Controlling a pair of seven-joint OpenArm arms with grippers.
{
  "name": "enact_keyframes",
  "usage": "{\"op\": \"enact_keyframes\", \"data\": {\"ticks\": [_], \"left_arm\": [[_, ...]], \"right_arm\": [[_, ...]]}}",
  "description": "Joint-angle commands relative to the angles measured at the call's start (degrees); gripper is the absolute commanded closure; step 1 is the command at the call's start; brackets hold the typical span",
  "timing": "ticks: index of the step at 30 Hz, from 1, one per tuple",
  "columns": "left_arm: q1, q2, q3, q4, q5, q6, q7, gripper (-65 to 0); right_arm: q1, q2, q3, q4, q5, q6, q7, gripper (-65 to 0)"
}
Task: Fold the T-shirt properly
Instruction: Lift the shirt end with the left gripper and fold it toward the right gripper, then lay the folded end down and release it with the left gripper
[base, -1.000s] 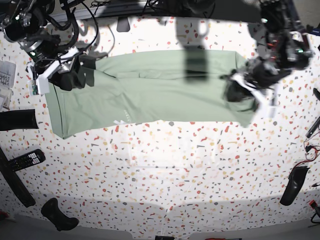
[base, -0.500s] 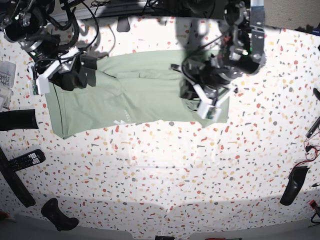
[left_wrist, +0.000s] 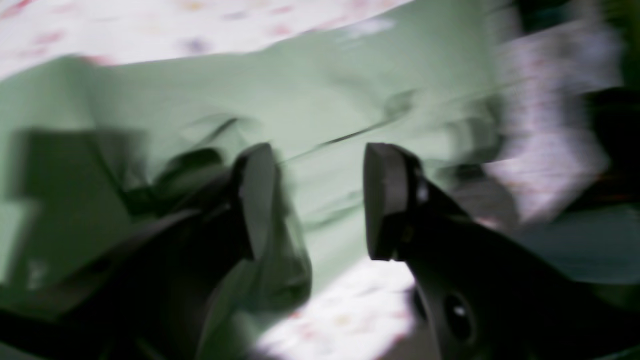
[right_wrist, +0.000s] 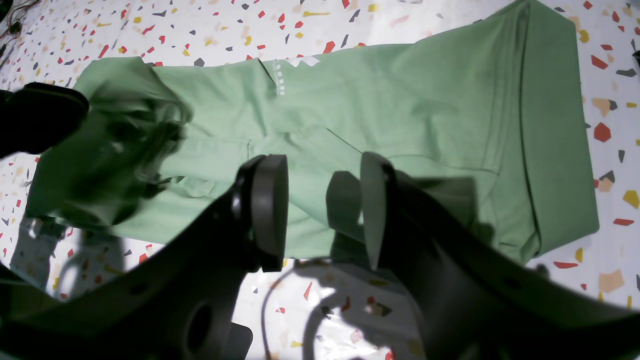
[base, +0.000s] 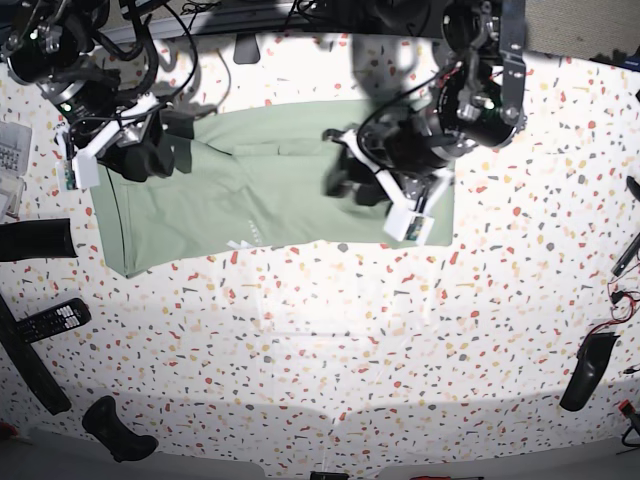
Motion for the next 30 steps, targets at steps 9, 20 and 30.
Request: {"op": "enact_keyframes", "data": {"ticks": [9, 20, 30], "left_arm": [[-3.1, 0.2, 2.4, 1.2, 11.2, -5.9, -1.3, -27.6], [-3.2, 0.7, 2.4, 1.2, 19.8, 23.0, -7.3, -27.6], [-3.0, 2.9, 2.4, -8.7, 17.2, 26.2, -16.4, -27.6]], "right_arm": [[0.1, 0.5, 0.2, 1.2, 1.0, 0.4, 1.2, -23.6], [0.1, 0.5, 0.2, 1.2, 2.1, 0.4, 1.2, -23.6], [0.1, 0.5, 0.2, 1.2, 2.1, 0.4, 1.1, -23.6]]}}
